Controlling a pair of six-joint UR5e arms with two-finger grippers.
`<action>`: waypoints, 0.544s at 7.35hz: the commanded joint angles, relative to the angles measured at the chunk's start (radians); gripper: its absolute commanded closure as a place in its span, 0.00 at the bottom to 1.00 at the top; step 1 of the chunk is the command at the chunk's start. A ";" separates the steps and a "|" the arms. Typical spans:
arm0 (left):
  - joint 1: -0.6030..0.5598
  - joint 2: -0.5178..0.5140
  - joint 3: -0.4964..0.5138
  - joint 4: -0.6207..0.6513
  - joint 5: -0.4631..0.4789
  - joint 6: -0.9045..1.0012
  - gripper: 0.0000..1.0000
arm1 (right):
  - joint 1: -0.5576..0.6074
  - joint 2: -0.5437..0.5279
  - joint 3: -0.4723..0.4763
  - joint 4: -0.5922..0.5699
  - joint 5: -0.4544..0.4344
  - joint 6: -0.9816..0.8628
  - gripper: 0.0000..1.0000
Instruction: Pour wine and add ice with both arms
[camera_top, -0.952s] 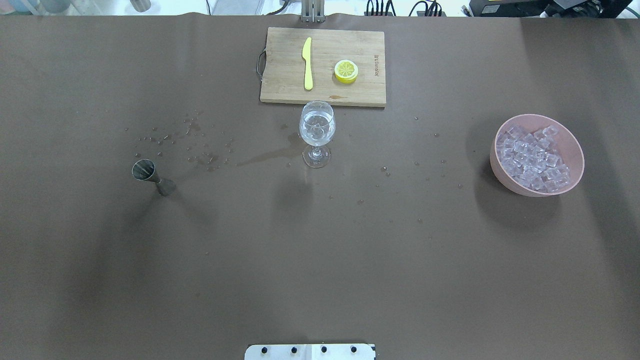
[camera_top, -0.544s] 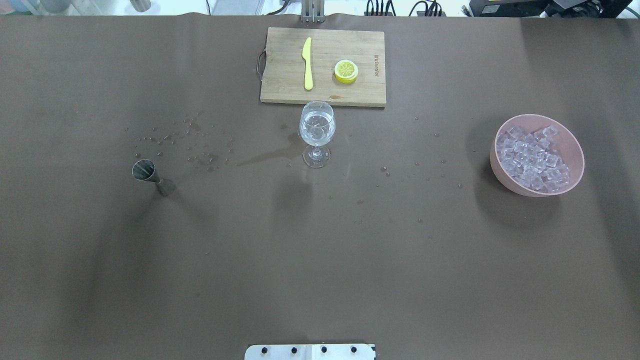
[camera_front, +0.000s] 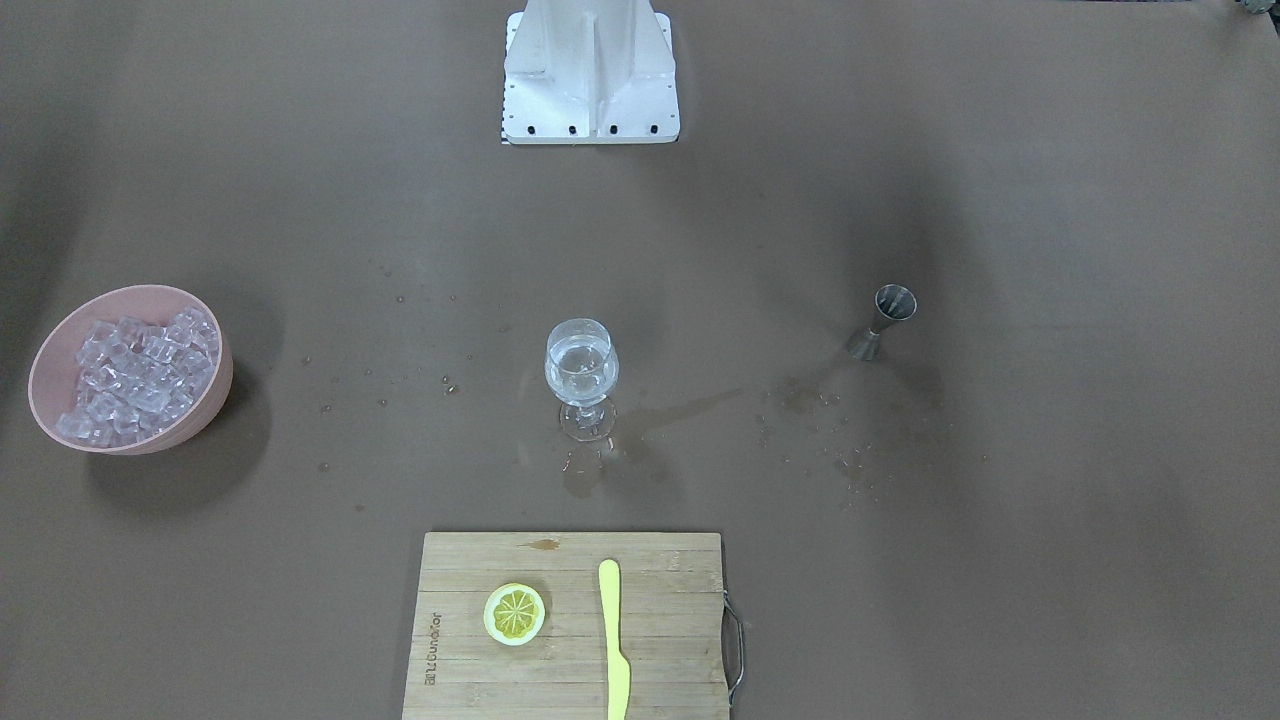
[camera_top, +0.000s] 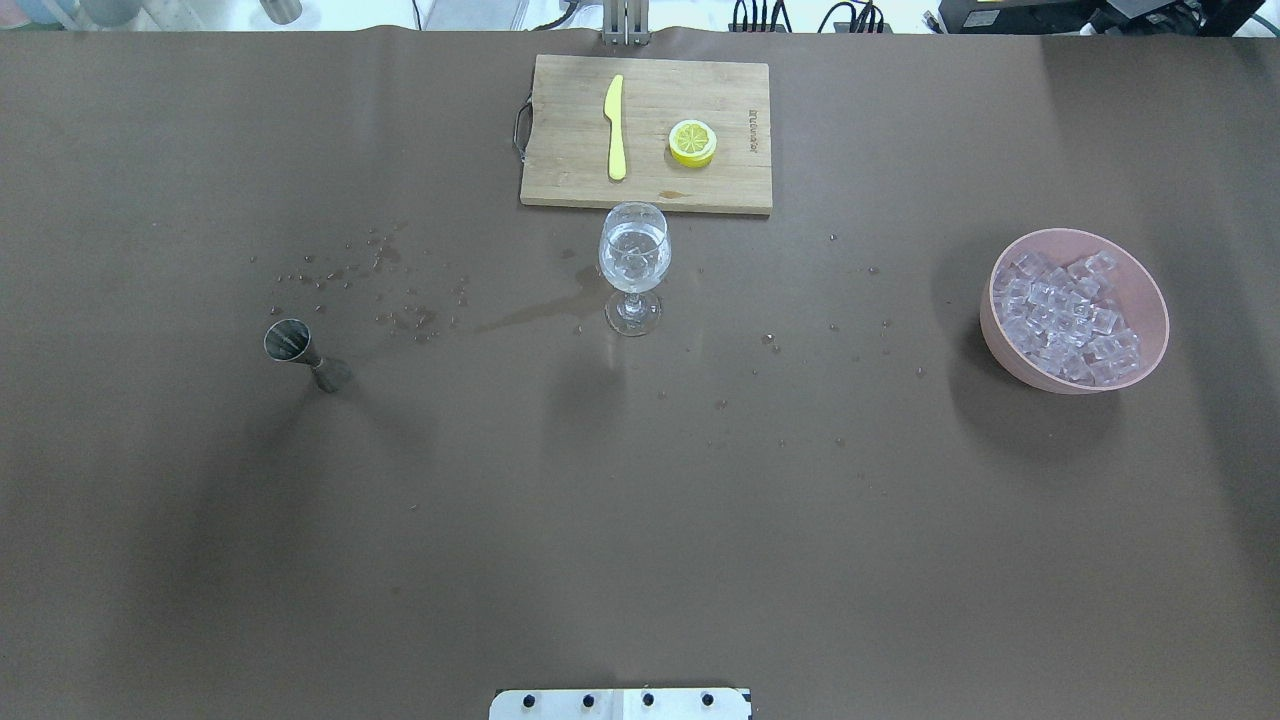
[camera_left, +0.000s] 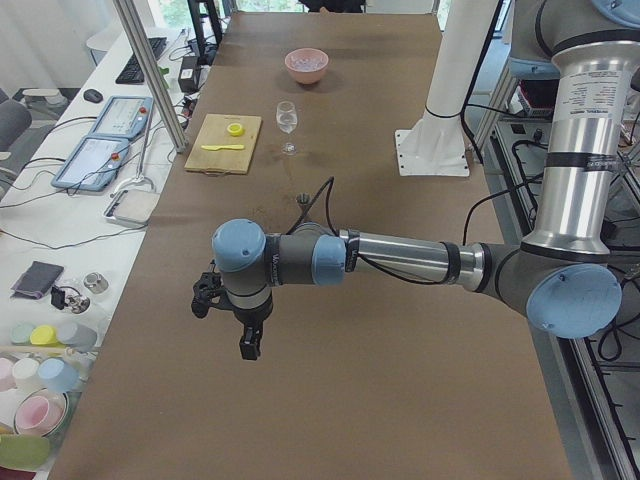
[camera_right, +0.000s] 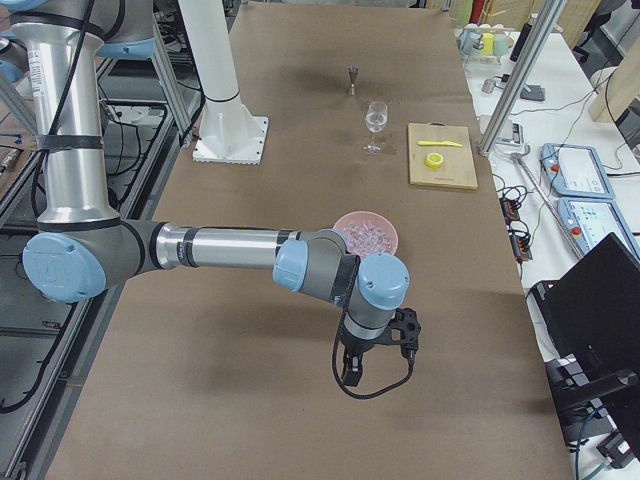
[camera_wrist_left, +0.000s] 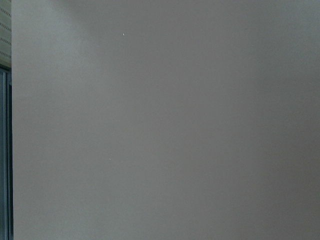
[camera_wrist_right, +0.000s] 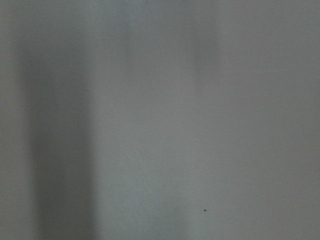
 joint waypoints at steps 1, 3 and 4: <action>0.002 -0.008 0.001 0.001 0.003 -0.008 0.02 | -0.049 0.048 0.009 0.002 0.002 0.068 0.00; 0.002 -0.009 0.000 0.001 0.004 -0.008 0.02 | -0.082 0.016 -0.010 0.104 0.069 0.147 0.00; 0.002 -0.009 0.000 0.001 0.004 -0.008 0.02 | -0.083 -0.018 -0.025 0.191 0.074 0.149 0.00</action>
